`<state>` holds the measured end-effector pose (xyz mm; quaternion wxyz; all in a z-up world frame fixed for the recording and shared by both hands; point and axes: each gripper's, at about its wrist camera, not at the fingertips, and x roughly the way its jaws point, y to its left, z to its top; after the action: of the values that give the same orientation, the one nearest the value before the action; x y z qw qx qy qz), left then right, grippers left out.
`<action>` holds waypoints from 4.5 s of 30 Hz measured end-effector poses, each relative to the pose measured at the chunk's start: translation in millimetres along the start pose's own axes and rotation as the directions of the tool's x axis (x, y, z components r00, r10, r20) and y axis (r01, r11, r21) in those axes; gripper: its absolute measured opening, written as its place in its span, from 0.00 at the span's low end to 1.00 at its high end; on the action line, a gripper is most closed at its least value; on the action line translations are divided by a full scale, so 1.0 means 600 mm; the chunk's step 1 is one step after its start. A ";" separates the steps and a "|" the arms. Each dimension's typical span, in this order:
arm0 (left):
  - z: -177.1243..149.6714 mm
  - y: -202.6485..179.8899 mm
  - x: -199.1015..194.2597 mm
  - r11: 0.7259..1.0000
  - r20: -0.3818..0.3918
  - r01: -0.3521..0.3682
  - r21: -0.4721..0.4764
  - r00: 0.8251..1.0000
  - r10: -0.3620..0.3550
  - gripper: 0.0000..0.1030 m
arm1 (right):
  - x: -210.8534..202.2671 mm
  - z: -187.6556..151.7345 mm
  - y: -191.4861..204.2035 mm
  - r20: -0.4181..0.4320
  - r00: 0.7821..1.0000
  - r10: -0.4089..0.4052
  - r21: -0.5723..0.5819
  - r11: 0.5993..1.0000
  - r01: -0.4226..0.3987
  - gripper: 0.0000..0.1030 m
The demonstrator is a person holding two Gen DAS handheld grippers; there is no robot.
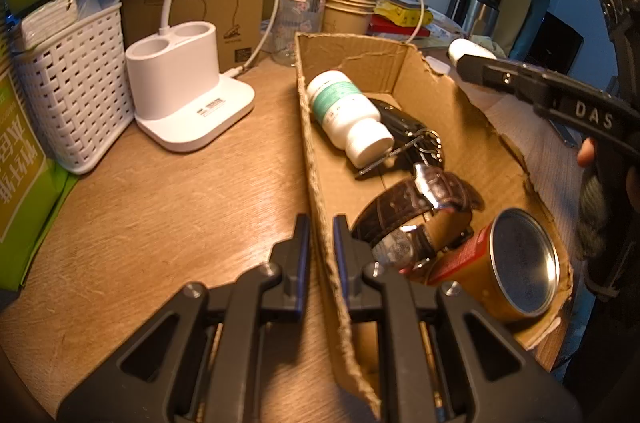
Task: Organize rigid objects
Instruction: 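Close the right gripper on the earbuds case and carry it over the box, then open the right gripper to drop the earbuds case into the box, then move the right gripper to the white charger on the table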
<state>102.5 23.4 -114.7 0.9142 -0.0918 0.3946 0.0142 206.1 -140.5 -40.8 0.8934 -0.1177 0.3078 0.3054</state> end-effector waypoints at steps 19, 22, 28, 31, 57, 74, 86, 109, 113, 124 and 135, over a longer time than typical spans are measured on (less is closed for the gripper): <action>0.000 0.000 0.000 1.000 0.000 0.000 0.000 1.000 0.000 0.12 | 0.034 0.001 0.103 -0.075 0.988 0.135 -0.149 0.978 -0.145 0.59; 0.000 -0.001 0.000 1.000 -0.002 -0.001 0.001 1.000 0.001 0.12 | 0.042 0.003 0.116 -0.110 0.981 0.161 -0.187 0.966 -0.179 0.59; 0.000 0.000 0.000 1.000 -0.002 -0.002 -0.001 1.000 0.002 0.12 | 0.052 0.002 0.130 -0.154 0.977 0.150 -0.235 0.955 -0.183 0.59; 0.001 0.000 0.000 1.000 -0.002 -0.002 -0.001 1.000 0.002 0.12 | 0.059 0.000 0.132 -0.181 0.974 0.139 -0.241 0.953 -0.181 0.59; 0.003 0.003 -0.001 1.000 0.000 -0.005 -0.004 1.000 0.005 0.12 | 0.064 -0.002 0.123 -0.227 0.958 0.177 -0.184 0.958 -0.220 0.63; 0.002 0.000 -0.002 1.000 0.001 -0.007 -0.006 1.000 0.007 0.12 | 0.021 0.005 0.058 -0.112 0.981 0.159 -0.086 0.982 -0.169 0.65; 0.002 0.000 -0.002 1.000 0.002 -0.008 -0.004 1.000 0.008 0.12 | 0.006 0.007 -0.002 -0.064 0.995 0.070 -0.052 0.996 -0.073 0.65; 0.001 -0.001 -0.002 1.000 0.002 -0.008 -0.004 1.000 0.008 0.12 | 0.070 0.020 -0.153 -0.049 0.988 -0.146 -0.010 0.989 0.146 0.65; 0.001 -0.001 -0.002 1.000 0.002 -0.008 -0.004 1.000 0.008 0.12 | 0.095 0.022 -0.174 -0.077 0.983 -0.165 -0.022 0.986 0.164 0.65; 0.001 0.000 -0.002 1.000 0.001 -0.009 -0.005 1.000 0.009 0.12 | 0.151 0.024 -0.209 -0.118 0.981 -0.152 -0.025 0.988 0.150 0.65; 0.001 -0.002 -0.004 1.000 0.003 -0.009 -0.003 1.000 0.009 0.12 | 0.210 0.036 -0.231 -0.156 0.969 -0.194 -0.063 0.980 0.187 0.73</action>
<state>101.5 22.2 -112.5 0.9146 -0.0911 0.3936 0.0192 380.7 -180.9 -99.2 0.8877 -0.1921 0.3589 0.2150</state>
